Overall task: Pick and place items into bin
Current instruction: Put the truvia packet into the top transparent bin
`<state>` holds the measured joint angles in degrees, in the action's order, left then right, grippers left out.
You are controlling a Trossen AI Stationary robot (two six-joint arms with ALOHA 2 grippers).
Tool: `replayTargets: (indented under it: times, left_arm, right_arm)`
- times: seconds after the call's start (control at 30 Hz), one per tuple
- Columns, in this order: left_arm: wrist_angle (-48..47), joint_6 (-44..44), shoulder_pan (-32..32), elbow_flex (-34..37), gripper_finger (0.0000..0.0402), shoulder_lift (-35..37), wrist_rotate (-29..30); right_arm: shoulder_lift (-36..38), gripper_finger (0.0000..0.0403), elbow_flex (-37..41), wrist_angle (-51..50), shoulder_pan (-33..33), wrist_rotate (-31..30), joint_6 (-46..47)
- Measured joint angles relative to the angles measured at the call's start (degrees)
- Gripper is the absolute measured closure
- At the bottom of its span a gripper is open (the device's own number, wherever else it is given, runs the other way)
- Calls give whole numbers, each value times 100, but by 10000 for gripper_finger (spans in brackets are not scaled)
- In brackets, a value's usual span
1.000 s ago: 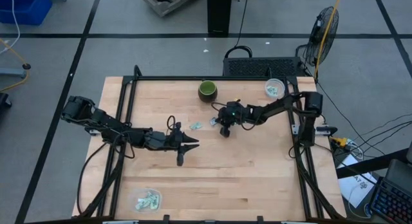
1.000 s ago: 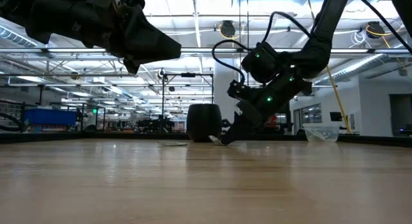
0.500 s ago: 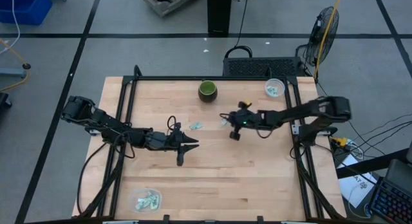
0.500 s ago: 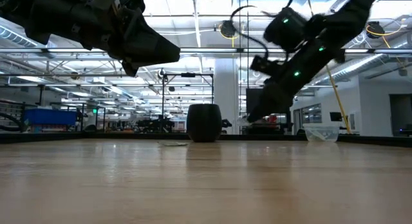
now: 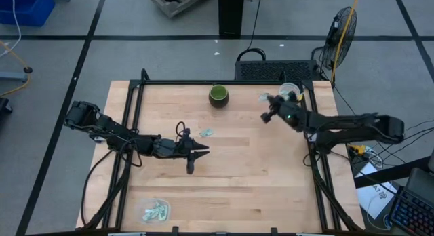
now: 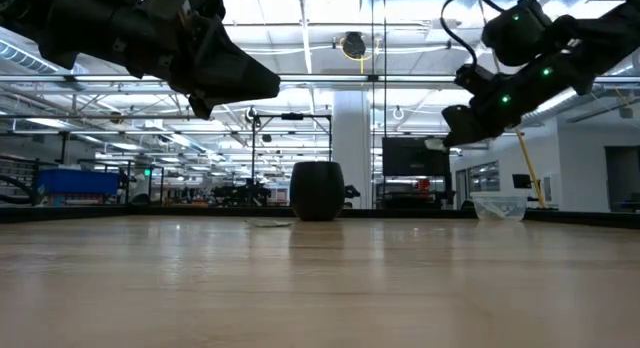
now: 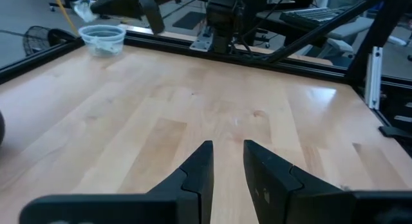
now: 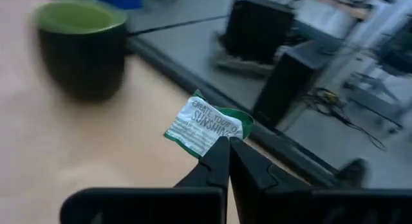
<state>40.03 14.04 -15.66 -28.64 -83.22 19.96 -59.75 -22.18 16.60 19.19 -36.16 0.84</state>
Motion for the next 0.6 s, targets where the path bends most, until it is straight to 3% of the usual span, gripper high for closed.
replayTargets:
  times: [0.37, 0.6]
  left_arm:
    - [2, -24, 26, 0, 311, 0, 114]
    - [2, -20, 26, 0, 311, 0, 114]
  right_arm:
    - [87, 403, 61, -61, 2128, 58, 186]
    - [-315, 403, 61, -102, 3110, 1114, 317]
